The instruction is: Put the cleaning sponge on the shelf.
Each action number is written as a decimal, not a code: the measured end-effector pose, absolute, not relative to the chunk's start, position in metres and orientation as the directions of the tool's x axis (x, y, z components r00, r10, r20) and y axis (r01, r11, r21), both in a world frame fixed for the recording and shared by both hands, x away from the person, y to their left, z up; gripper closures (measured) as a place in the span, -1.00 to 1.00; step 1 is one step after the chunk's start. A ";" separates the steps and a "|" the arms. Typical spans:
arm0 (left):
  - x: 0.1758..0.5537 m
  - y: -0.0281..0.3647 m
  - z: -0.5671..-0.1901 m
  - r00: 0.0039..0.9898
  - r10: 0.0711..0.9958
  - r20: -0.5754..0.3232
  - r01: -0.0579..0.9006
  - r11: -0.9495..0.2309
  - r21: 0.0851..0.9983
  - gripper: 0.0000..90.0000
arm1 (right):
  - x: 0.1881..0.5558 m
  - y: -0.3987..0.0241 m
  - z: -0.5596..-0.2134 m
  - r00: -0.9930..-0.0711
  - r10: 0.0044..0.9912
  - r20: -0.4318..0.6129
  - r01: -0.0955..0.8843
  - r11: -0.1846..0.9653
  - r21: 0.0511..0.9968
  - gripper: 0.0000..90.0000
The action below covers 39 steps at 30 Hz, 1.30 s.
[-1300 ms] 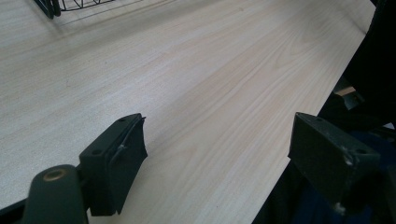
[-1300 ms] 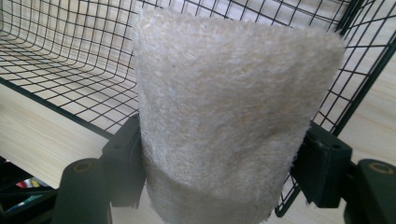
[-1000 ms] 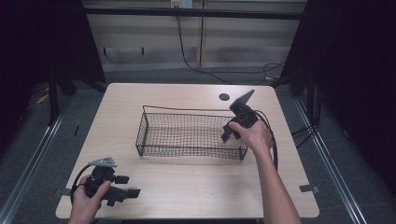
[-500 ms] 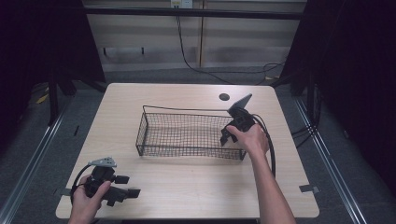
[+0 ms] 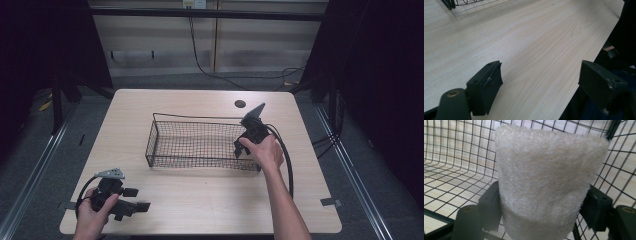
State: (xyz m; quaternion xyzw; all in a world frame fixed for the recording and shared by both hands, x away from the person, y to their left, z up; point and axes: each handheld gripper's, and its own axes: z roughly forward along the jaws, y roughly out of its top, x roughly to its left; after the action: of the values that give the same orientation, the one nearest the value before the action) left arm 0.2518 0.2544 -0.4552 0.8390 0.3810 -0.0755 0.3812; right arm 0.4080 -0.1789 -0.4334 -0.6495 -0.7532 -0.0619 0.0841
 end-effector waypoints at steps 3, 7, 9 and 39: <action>0.252 0.254 -0.455 0.698 0.581 -0.418 0.697 -0.420 0.581 -0.59 | 0.408 -0.176 -0.435 -0.143 0.969 0.203 0.989 0.150 -0.017 -0.37; 0.252 0.254 -0.455 0.698 0.582 -0.417 0.697 -0.418 0.583 -0.59 | 0.408 -0.175 -0.438 -0.141 0.972 0.189 0.989 0.147 -0.023 -0.37; 0.252 0.254 -0.455 0.697 0.583 -0.418 0.698 -0.417 0.582 -0.59 | 0.408 -0.174 -0.438 -0.135 0.973 0.185 0.990 0.141 -0.020 -0.37; 0.252 0.255 -0.455 0.700 0.579 -0.418 0.696 -0.423 0.581 -0.59 | 0.408 -0.168 -0.438 -0.125 0.984 0.130 0.990 0.133 -0.048 -0.49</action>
State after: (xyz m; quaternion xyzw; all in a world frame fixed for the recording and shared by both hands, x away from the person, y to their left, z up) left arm 0.2520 0.2549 -0.4549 0.8399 0.3794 -0.0769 0.3803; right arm 0.4079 -0.1681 -0.4382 -0.6581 -0.7497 -0.0249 0.0646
